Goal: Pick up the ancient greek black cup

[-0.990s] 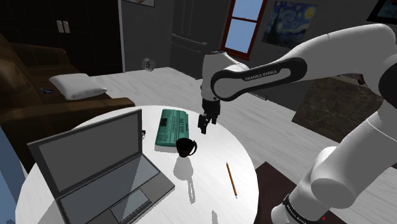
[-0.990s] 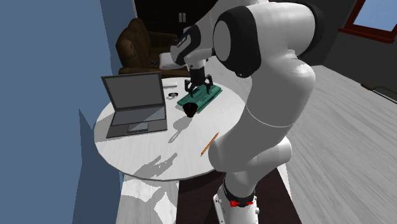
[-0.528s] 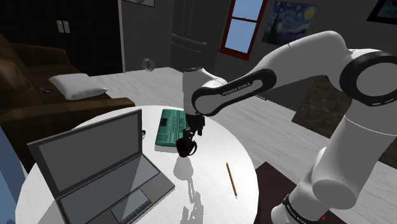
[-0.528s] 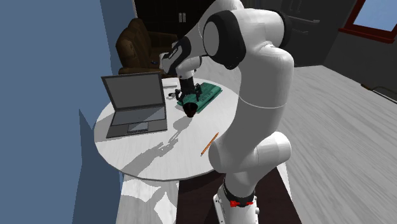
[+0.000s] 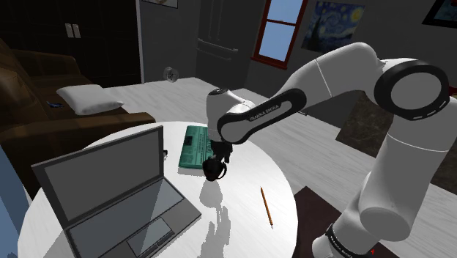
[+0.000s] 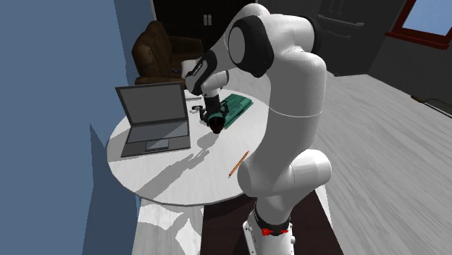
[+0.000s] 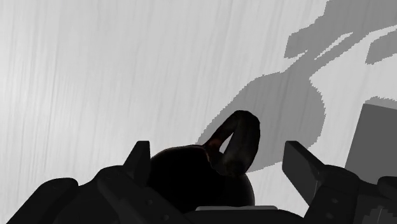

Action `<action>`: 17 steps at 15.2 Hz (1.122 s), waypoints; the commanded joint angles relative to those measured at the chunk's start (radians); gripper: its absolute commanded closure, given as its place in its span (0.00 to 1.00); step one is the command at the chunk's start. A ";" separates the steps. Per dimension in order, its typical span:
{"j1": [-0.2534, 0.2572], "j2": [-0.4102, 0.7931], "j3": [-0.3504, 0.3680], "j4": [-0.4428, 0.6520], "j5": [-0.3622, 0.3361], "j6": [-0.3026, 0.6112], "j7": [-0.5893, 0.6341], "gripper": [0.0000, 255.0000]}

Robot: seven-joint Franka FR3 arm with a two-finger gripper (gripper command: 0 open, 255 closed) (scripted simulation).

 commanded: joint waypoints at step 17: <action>-0.002 -0.045 0.004 0.022 0.019 -0.064 -0.014 1.00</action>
